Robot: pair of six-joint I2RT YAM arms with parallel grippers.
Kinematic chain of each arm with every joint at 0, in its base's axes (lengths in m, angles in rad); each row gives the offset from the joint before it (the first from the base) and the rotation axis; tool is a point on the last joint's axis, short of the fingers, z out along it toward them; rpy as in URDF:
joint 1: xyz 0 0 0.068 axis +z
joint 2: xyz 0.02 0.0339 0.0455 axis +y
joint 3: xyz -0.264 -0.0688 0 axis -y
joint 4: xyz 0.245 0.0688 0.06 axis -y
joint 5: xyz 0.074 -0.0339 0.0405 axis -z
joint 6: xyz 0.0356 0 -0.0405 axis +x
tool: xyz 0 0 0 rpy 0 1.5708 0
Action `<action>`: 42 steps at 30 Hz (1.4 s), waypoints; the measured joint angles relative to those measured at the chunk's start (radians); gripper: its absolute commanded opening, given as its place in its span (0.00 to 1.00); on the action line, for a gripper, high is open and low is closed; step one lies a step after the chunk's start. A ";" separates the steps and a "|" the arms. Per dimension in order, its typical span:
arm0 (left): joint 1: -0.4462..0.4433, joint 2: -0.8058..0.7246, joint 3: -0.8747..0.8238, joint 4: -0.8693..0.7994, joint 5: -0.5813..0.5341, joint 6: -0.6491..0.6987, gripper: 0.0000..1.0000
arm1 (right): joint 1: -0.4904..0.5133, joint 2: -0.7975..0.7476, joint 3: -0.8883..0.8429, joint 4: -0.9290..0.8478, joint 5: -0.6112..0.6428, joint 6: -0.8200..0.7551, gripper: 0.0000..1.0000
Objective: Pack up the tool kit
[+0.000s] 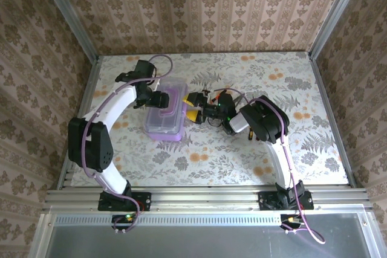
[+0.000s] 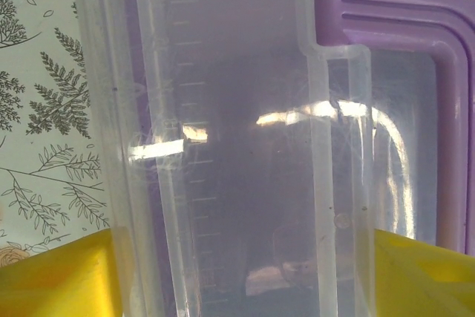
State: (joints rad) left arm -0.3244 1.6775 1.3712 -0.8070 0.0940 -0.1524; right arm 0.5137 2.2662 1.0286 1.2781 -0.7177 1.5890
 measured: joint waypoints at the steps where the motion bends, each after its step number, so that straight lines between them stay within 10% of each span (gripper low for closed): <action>1: 0.005 -0.003 -0.005 0.006 0.004 0.001 0.69 | 0.002 0.000 0.000 0.002 0.000 0.002 1.00; 42: -0.070 -0.011 -0.080 0.132 -0.152 -0.082 0.66 | -0.091 -0.257 0.091 0.005 0.002 0.042 0.93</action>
State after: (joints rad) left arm -0.3943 1.6665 1.2915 -0.6750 -0.0582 -0.2340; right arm 0.4229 2.0094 1.1194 1.2831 -0.7155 1.6314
